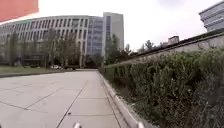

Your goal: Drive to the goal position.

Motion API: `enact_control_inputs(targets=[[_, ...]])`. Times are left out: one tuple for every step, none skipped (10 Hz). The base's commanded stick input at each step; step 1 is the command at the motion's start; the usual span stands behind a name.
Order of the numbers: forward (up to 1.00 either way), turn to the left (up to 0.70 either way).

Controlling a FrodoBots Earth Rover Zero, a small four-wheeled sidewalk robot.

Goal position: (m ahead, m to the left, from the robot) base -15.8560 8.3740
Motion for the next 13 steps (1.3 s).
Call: enact_control_inputs(targets=[[0.0, 0.0], [0.0, 0.0], [0.0, 0.0], [0.0, 0.01], [0.0, 0.07], [0.0, 0.59], [0.0, 0.85], [0.0, 0.85], [0.0, 0.85], [0.0, 0.85], [0.0, 0.85], [0.0, 0.85], [0.0, 0.85]])
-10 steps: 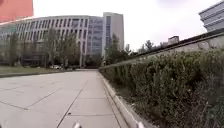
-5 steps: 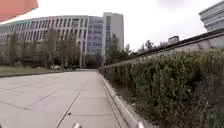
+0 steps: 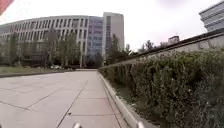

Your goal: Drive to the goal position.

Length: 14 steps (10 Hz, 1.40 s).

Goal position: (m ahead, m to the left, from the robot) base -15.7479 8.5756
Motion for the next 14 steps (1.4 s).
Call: enact_control_inputs(targets=[[0.0, 0.85], [0.0, 0.85], [0.0, 0.85], [0.0, 0.85], [0.0, 0.85], [0.0, 0.85], [0.0, 0.85], [0.0, 0.85], [0.0, 0.85], [0.0, 0.85], [0.0, 0.85], [0.0, 0.85], [0.0, 0.85], [0.0, 0.85]])
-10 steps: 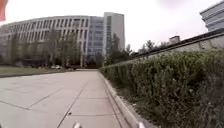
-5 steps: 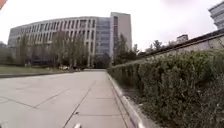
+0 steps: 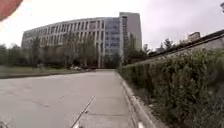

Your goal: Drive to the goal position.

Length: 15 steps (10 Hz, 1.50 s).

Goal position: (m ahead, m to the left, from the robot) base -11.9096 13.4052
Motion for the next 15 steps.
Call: enact_control_inputs(targets=[[0.0, 0.85], [0.0, 0.85], [0.0, 0.85], [0.0, 0.85], [0.0, 0.85], [0.0, 0.85], [0.0, 0.85], [0.0, 0.85], [0.0, 0.85], [0.0, 0.85], [0.0, 0.85], [0.0, 0.85], [0.0, 0.85], [0.0, 0.85], [0.0, 0.85]])
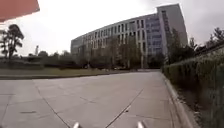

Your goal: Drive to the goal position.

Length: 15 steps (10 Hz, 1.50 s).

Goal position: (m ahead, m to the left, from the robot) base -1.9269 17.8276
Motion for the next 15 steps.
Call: enact_control_inputs(targets=[[0.0, 0.85], [0.0, 0.85], [0.0, 0.85], [0.0, 0.85], [0.0, 0.85], [0.0, 0.85], [0.0, 0.85], [0.0, 0.85], [0.0, 0.85], [0.0, 0.85], [0.0, 0.85], [0.0, 0.85], [0.0, 0.85], [0.0, 0.85], [0.0, 0.85]])
